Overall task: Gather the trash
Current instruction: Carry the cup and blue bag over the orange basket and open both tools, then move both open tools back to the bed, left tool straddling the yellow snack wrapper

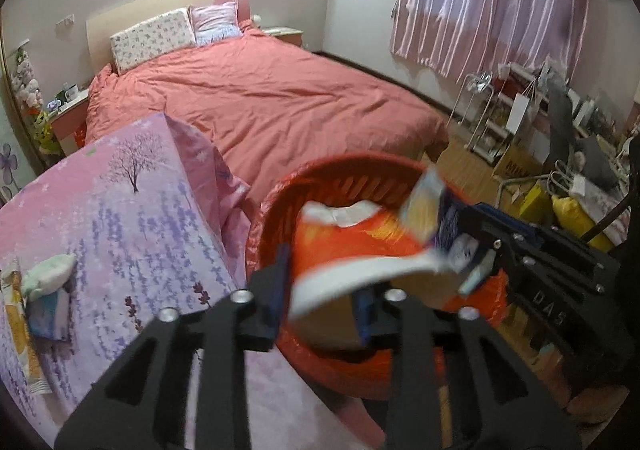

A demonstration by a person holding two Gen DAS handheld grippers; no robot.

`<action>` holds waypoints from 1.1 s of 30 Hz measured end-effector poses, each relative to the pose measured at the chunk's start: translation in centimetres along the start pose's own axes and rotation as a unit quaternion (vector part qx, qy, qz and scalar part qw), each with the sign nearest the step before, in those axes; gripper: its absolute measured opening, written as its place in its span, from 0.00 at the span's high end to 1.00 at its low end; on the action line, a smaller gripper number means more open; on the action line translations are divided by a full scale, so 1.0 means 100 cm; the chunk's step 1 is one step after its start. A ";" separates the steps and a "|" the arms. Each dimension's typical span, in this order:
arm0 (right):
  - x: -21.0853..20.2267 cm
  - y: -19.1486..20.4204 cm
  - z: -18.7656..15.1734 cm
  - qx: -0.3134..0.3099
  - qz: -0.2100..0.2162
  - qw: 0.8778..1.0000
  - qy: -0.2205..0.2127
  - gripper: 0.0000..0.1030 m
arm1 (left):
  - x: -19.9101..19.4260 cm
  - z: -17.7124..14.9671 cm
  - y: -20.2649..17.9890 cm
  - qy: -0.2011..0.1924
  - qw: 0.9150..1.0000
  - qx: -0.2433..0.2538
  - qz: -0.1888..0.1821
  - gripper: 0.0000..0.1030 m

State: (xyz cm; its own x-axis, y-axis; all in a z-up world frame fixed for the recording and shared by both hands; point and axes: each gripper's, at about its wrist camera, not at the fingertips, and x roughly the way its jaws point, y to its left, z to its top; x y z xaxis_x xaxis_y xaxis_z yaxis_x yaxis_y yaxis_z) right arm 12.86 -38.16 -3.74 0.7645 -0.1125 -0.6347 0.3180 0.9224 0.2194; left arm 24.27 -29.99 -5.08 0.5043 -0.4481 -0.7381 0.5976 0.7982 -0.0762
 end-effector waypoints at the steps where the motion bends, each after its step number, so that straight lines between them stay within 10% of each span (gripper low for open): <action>1: 0.001 -0.003 -0.002 0.005 -0.002 1.000 0.002 0.75 | 0.003 -0.002 0.002 0.004 1.000 0.000 0.002 0.67; 17: -0.011 0.008 -0.009 0.009 -0.009 1.000 -0.008 0.40 | -0.044 -0.036 0.054 -0.024 0.997 -0.012 0.067 0.34; 33: -0.008 0.096 -0.048 -0.055 0.029 0.998 0.015 0.32 | -0.105 -0.098 0.222 -0.030 0.965 -0.159 0.205 0.28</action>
State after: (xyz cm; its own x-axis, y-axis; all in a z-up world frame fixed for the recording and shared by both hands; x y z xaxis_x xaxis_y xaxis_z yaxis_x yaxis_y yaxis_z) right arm 12.66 -27.44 -4.66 0.7624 -0.0489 -0.6453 0.2099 0.9619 0.1750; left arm 26.13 -3.62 -5.59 0.6987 -0.0836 -0.7105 0.1229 0.9924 0.0041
